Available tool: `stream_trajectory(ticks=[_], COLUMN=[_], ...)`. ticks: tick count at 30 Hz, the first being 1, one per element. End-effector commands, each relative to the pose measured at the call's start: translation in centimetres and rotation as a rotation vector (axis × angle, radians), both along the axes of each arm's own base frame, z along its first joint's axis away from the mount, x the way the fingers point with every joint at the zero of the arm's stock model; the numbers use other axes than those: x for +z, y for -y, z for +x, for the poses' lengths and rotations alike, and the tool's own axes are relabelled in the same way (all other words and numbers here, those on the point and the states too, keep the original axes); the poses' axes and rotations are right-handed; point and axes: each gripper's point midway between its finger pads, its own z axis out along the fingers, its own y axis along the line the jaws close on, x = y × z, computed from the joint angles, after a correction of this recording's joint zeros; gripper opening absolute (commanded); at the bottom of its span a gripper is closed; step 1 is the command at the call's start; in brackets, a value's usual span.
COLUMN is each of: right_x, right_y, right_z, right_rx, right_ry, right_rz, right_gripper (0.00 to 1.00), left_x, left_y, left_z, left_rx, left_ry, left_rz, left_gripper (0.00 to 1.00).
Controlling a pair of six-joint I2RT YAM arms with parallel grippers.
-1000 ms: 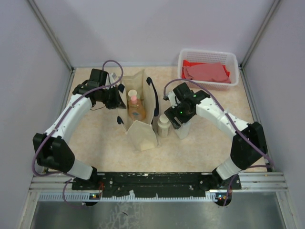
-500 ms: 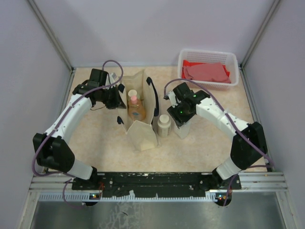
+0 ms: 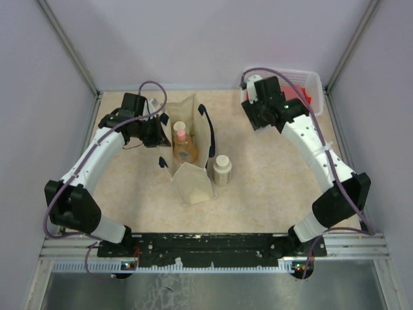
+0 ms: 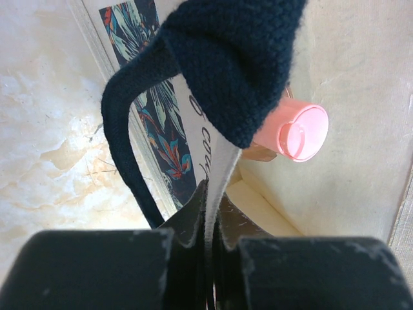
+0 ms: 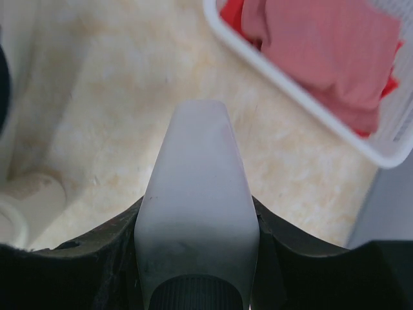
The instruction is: Place the personal care products into the canvas bag
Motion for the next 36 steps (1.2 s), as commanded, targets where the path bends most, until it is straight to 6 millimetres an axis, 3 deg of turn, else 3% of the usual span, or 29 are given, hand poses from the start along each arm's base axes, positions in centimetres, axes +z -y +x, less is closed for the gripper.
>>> stream_trajectory(ticks=[1, 4, 7, 10, 16, 23, 36], right_x=[16.7, 22.3, 26.5, 28.7, 30.2, 24.4, 16.3], right_y=[-3.2, -5.4, -7.1, -9.2, -14.1, -19.8, -22.8], right_z=[3.2, 2.2, 0.8, -1.2, -6.2, -9.3, -9.1], right_rx=[0.106, 0.227, 0.345, 0.492, 0.810, 1.049, 1.050], right_ry=[0.500, 0.634, 0.741, 0.774, 0.702, 0.444, 0.263], right_rz=[0.223, 0.349, 0.444, 0.532, 0.783, 0.763, 0.550], right_gripper=[0.00, 0.00, 0.00, 0.00, 0.00, 0.00, 0.00], left_x=[1.2, 1.3, 1.4, 1.4, 1.4, 1.6, 1.9], left_y=[0.3, 0.4, 0.4, 0.4, 0.6, 1.0, 0.9], left_z=[1.3, 1.5, 1.6, 1.8, 2.1, 2.8, 3.3], left_rx=[0.002, 0.002, 0.003, 0.005, 0.009, 0.004, 0.021], left_ry=[0.068, 0.072, 0.076, 0.078, 0.075, 0.078, 0.075], left_rz=[-0.013, -0.014, -0.014, -0.015, -0.022, -0.031, -0.025], left_gripper=[0.06, 0.06, 0.06, 0.06, 0.06, 0.06, 0.06])
